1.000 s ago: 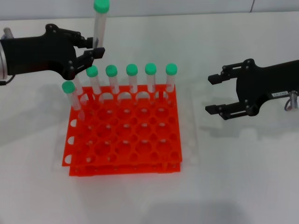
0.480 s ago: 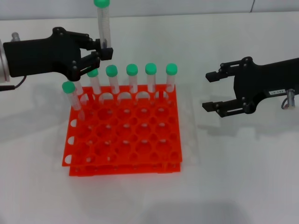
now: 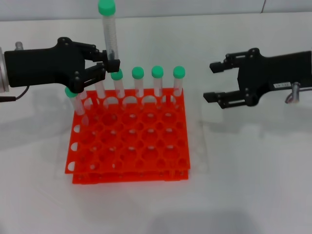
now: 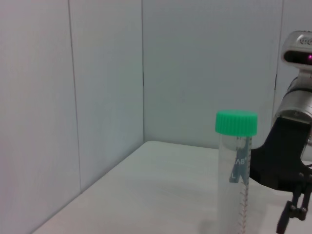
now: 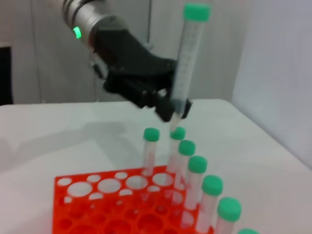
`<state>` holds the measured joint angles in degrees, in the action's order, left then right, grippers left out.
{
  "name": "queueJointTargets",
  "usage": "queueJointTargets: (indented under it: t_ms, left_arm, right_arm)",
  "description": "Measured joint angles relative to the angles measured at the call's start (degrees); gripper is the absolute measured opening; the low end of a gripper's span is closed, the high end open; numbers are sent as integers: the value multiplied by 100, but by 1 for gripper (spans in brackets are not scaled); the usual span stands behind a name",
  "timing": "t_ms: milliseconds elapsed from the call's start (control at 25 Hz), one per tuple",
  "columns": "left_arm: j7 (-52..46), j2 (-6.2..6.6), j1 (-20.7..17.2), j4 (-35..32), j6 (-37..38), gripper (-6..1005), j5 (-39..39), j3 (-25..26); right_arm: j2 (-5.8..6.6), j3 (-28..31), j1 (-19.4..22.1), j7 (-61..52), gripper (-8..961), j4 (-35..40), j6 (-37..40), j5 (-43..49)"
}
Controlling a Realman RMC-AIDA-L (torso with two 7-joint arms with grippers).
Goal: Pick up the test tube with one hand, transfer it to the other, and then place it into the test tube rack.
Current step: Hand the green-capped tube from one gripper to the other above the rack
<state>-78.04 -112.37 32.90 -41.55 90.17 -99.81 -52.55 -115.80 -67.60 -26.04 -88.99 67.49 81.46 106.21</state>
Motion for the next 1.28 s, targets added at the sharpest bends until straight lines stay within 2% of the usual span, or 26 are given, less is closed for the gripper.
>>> queueJointTargets:
  t_ms: [440,1080,1280]
  left_arm:
    - [-311,51,135,11,-274,268,-287,0]
    - [-609,68,409,-24,-67,278,-612,-61]
    - [-686,23,525,-25,-3,281,-888,-64]
  right_arm:
    - [15,-5,-89,-193,702,-167,-531,-487]
    - [31,15,-184,-380,703,-678,-522,-1624]
    - [24,2,-232,-388,702,-840,-456,-1815]
